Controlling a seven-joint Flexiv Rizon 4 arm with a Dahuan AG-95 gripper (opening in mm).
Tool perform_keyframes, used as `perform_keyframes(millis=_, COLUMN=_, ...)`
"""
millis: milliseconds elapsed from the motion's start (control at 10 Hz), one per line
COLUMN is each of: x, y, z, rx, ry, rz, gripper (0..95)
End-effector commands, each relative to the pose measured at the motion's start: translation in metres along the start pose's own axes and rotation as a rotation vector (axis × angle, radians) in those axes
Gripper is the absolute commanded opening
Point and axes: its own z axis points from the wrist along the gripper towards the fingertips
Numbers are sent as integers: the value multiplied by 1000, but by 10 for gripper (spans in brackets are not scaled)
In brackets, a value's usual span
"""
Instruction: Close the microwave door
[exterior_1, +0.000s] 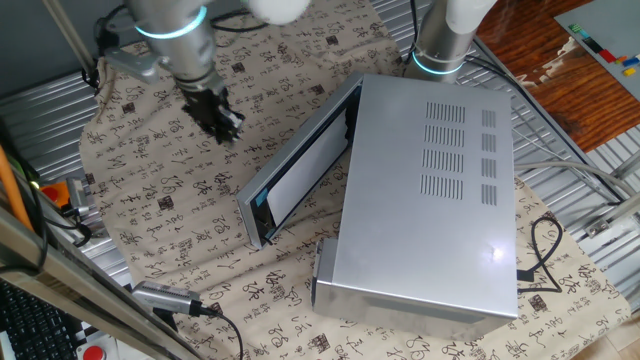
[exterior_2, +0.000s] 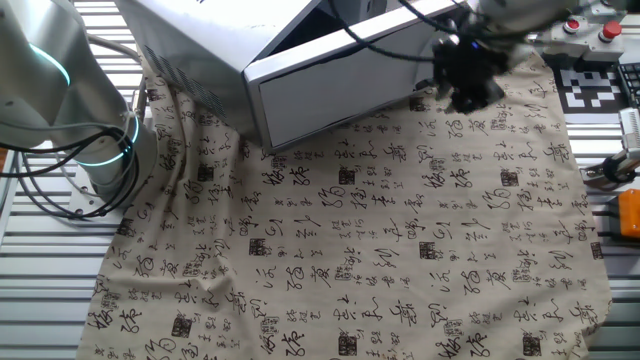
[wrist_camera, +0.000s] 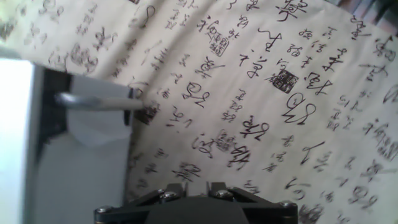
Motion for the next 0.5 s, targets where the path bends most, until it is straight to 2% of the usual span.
perform_keyframes(millis=100, x=-2, y=-5, z=0, rx=7, ry=-6, rz=4, gripper=0)
perform_keyframes(millis=500, x=-2, y=-7, z=0, rx=9, ry=-6, rz=-36, gripper=0)
